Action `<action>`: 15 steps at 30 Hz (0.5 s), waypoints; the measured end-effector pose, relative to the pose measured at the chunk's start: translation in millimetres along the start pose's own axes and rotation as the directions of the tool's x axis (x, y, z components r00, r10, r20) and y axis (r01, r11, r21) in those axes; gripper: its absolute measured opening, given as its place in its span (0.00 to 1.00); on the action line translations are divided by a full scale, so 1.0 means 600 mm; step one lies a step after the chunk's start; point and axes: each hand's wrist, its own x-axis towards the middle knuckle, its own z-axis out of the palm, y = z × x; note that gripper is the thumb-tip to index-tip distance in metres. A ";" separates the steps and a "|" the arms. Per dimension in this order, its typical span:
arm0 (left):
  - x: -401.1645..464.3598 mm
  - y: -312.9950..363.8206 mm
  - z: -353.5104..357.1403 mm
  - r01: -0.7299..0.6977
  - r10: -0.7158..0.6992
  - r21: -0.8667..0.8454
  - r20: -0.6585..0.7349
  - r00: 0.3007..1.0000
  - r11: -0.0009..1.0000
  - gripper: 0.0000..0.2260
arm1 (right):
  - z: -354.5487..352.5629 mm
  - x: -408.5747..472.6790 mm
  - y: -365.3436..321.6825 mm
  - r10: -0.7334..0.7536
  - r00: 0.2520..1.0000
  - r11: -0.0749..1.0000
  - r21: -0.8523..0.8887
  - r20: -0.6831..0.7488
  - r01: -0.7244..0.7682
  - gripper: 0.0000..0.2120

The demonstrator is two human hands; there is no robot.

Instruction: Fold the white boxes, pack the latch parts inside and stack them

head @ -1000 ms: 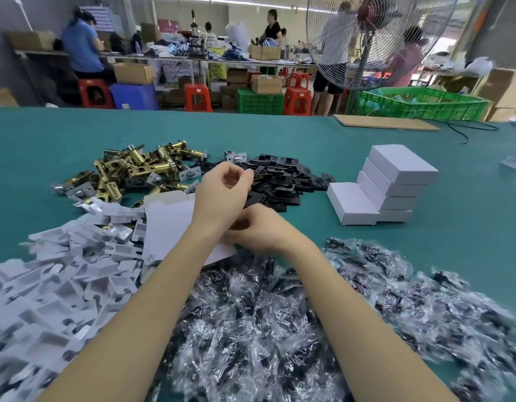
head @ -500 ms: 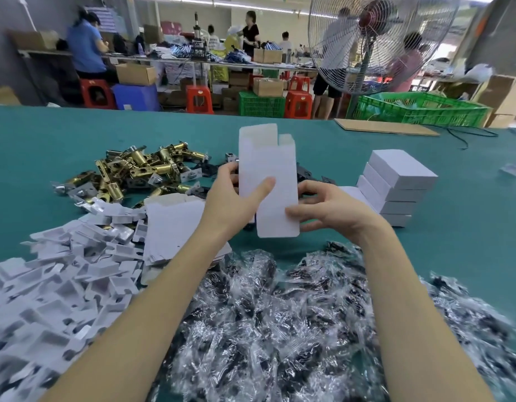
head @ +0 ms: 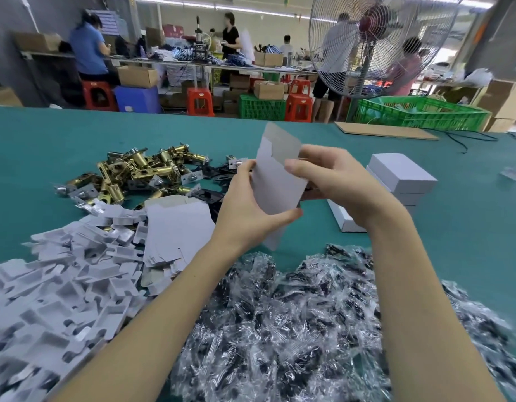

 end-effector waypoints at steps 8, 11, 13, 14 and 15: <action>-0.004 0.007 -0.004 -0.101 0.105 0.132 -0.018 0.994 0.986 0.40 | 0.011 0.007 0.001 -0.137 0.914 0.901 -0.432 -0.383 -0.046 0.09; -0.005 0.015 -0.008 -0.144 0.149 0.106 -0.041 0.988 0.984 0.29 | 0.003 0.002 0.000 -0.137 0.881 0.889 -0.449 -0.453 -0.093 0.10; -0.004 0.019 -0.012 -0.142 0.146 0.088 -0.034 0.989 0.986 0.25 | -0.001 -0.001 -0.002 -0.100 0.878 0.922 -0.376 -0.468 -0.095 0.14; -0.003 0.021 -0.014 -0.125 0.128 0.060 -0.033 0.991 0.990 0.23 | -0.004 -0.002 -0.003 -0.079 0.890 0.947 -0.312 -0.448 -0.073 0.14; -0.002 0.021 -0.015 -0.099 0.099 0.017 -0.036 0.994 0.995 0.22 | -0.008 -0.003 -0.003 -0.056 0.910 0.971 -0.236 -0.411 -0.047 0.13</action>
